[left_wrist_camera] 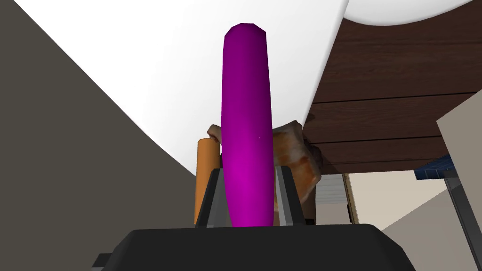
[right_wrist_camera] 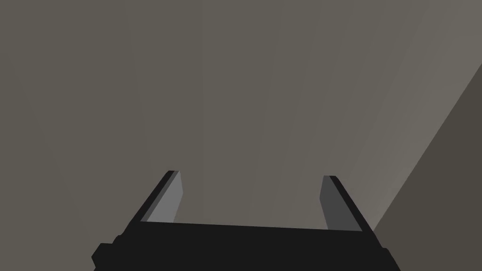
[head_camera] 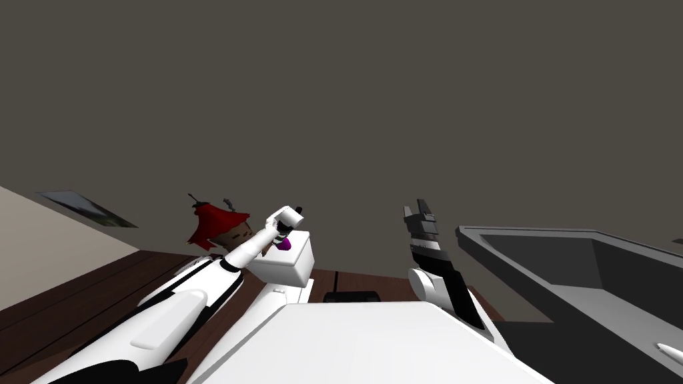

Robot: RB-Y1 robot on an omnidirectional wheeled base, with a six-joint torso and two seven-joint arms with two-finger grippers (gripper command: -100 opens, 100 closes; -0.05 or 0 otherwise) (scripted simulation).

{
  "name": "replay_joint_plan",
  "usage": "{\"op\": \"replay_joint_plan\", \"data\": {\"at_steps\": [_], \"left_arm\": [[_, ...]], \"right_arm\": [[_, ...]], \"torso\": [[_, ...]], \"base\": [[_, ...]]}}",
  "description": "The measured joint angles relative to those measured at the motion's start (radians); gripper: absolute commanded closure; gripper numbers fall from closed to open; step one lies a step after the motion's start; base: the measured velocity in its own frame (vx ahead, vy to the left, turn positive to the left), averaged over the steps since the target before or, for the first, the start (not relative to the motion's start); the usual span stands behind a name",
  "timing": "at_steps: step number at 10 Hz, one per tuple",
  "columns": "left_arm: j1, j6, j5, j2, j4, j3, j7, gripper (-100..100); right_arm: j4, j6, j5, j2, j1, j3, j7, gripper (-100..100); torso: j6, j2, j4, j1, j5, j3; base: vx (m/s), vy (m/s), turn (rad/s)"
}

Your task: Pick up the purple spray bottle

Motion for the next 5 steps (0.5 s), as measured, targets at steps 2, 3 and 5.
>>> {"op": "replay_joint_plan", "data": {"at_steps": [2, 3, 5], "left_arm": [[0.0, 0.0, 0.0, 0.0, 0.0, 0.0, 0.0, 100], [-0.005, 0.015, 0.008, 0.006, -0.016, 0.003, 0.002, 100], [-0.015, 0.039, 0.018, 0.012, -0.033, 0.006, 0.004, 0]], "right_arm": [[0.0, 0.0, 0.0, 0.0, 0.0, 0.0, 0.0, 0], [0.0, 0.0, 0.0, 0.0, 0.0, 0.0, 0.0, 0], [0.0, 0.0, 0.0, 0.0, 0.0, 0.0, 0.0, 0]], "torso": [[0.0, 0.0, 0.0, 0.0, 0.0, 0.0], [0.0, 0.0, 0.0, -0.001, -0.001, 0.0], [0.0, 0.0, 0.0, -0.002, -0.001, 0.0]], "base": [[0.001, -0.008, 0.0], [0.001, -0.029, -0.002], [0.0, -0.007, -0.001]]}}
